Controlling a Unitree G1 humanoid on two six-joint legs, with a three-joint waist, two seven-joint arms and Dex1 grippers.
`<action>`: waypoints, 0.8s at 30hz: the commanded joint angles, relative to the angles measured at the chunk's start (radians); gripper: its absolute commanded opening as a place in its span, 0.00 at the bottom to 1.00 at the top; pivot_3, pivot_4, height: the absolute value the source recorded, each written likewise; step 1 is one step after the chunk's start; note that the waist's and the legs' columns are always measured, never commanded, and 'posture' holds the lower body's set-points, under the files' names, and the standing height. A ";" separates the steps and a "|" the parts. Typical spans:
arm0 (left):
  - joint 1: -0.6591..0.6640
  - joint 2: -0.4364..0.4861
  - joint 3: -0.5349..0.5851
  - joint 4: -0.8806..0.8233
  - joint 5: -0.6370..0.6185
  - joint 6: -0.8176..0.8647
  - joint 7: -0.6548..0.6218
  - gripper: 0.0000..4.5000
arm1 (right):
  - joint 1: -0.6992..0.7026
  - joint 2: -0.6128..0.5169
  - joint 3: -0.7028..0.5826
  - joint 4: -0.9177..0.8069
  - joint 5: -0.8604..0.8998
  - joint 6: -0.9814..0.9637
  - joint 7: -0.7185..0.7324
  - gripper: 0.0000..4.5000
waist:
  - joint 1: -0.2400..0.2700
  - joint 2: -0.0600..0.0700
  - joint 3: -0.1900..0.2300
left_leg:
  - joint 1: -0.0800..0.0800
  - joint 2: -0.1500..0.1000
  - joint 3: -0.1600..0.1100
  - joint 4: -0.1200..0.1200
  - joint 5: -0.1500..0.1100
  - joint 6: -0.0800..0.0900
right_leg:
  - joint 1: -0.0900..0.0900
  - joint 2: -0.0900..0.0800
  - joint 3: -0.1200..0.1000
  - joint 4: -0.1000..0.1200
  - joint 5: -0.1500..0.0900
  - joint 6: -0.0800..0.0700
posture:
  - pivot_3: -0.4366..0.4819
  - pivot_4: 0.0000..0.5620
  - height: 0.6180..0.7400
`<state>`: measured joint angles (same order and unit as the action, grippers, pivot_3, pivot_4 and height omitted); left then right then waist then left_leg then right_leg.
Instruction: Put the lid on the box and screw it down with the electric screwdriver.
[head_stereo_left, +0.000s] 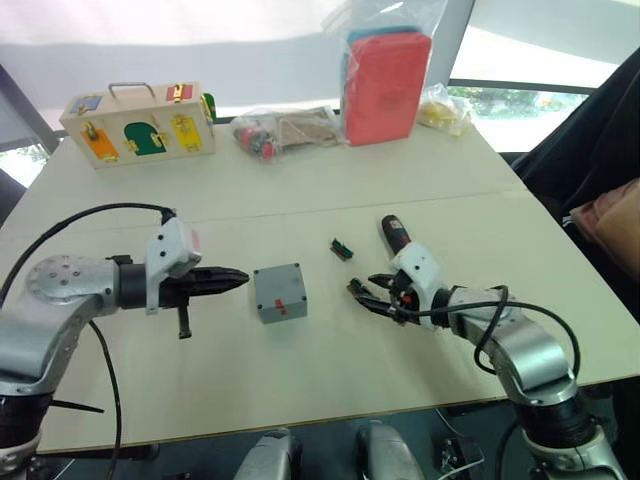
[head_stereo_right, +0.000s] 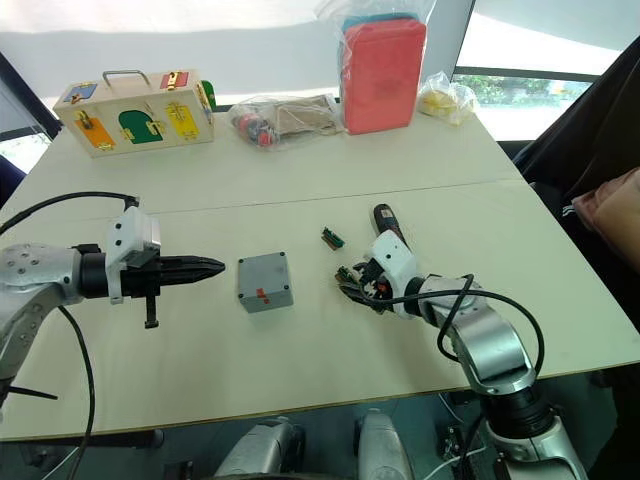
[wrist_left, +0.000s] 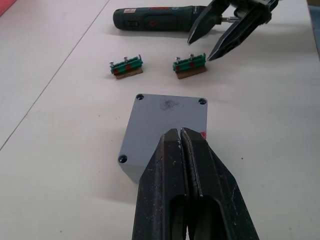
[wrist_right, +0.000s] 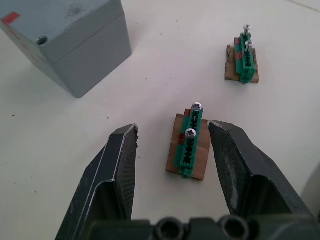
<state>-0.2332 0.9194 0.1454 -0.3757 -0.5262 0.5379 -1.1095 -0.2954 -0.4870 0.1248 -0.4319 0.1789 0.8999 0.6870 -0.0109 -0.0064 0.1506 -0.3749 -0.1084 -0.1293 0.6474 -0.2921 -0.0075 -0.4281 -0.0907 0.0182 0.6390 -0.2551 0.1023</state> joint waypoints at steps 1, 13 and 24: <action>-0.012 0.007 0.009 -0.026 -0.019 0.000 0.001 0.00 | -0.013 0.018 -0.004 0.011 -0.005 -0.032 -0.053 0.52 | 0.000 0.000 0.000 | 0.000 0.000 0.000 0.000 0.000 0.000 | 0.000 0.000 0.000 0.000 0.000 0.000 | 0.48 0.27 1.00; -0.013 0.011 0.008 -0.027 -0.019 -0.004 0.005 0.00 | -0.016 0.019 0.018 0.050 0.019 -0.075 -0.066 0.52 | 0.000 0.000 0.000 | 0.000 0.000 0.000 0.000 0.000 0.000 | 0.000 0.000 0.000 0.000 0.000 0.000 | 0.48 0.27 1.00; -0.012 0.008 0.007 -0.029 -0.014 -0.005 0.018 0.00 | -0.021 0.017 0.027 0.076 0.017 -0.088 -0.066 0.11 | 0.000 0.000 0.000 | 0.000 0.000 0.000 0.000 0.000 0.000 | 0.000 0.000 0.000 0.000 0.000 0.000 | 0.48 0.27 1.00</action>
<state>-0.2334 0.9196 0.1387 -0.3777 -0.5352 0.5404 -1.0984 -0.2972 -0.4731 0.1557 -0.3461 0.1819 0.8301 0.6226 -0.0108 -0.0061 0.1508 -0.3749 -0.1083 -0.1293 0.6474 -0.2922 -0.0074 -0.4280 -0.0902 0.0182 0.6390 -0.2551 0.1023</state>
